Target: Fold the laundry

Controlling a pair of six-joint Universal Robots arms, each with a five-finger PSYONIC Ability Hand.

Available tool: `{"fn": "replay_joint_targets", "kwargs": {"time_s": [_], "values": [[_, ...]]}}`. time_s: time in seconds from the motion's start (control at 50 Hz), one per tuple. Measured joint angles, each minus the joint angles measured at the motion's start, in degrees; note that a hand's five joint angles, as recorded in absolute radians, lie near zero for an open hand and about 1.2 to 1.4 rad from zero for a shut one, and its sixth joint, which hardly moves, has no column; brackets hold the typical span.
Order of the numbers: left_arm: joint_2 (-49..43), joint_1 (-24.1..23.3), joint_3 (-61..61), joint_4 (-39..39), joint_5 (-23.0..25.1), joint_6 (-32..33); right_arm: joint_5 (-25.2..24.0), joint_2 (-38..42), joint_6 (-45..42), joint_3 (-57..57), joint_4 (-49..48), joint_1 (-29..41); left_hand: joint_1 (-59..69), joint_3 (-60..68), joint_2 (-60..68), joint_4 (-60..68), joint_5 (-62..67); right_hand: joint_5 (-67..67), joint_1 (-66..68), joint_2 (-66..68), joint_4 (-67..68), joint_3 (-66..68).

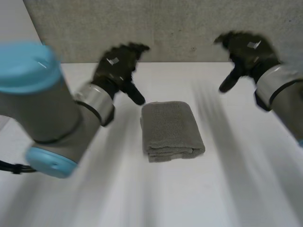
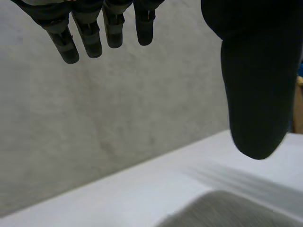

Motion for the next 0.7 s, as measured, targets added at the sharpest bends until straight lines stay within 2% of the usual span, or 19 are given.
{"fn": "replay_joint_targets", "kwargs": {"time_s": [0.06,0.16,0.26,0.58,0.7], "values": [[4.1,1.8,2.1,-6.0,-2.8,0.1,2.9,-3.2,0.0,-2.2,2.4,0.1,0.0,0.0,0.0,0.0,0.0,0.0,0.0,0.0,0.0,0.0],[7.7,4.9,7.8,-17.8,-10.4,1.2,6.0,-6.0,0.2,-6.0,7.5,0.1,0.0,0.0,0.0,0.0,0.0,0.0,0.0,0.0,0.0,0.0],[8.6,6.6,10.9,-24.0,-13.2,1.9,6.8,-6.3,0.1,-7.8,9.6,0.0,0.0,0.0,0.0,0.0,0.0,0.0,0.0,0.0,0.0,0.0],[10.5,6.9,10.6,-24.6,-11.1,2.0,5.5,-5.4,0.1,-8.5,10.6,-0.3,0.0,0.0,0.0,0.0,0.0,0.0,0.0,0.0,0.0,0.0],[11.2,6.8,10.5,-24.2,-11.2,2.0,1.6,-4.1,-0.1,-8.5,12.0,-0.3,0.0,0.0,0.0,0.0,0.0,0.0,0.0,0.0,0.0,0.0]]}}
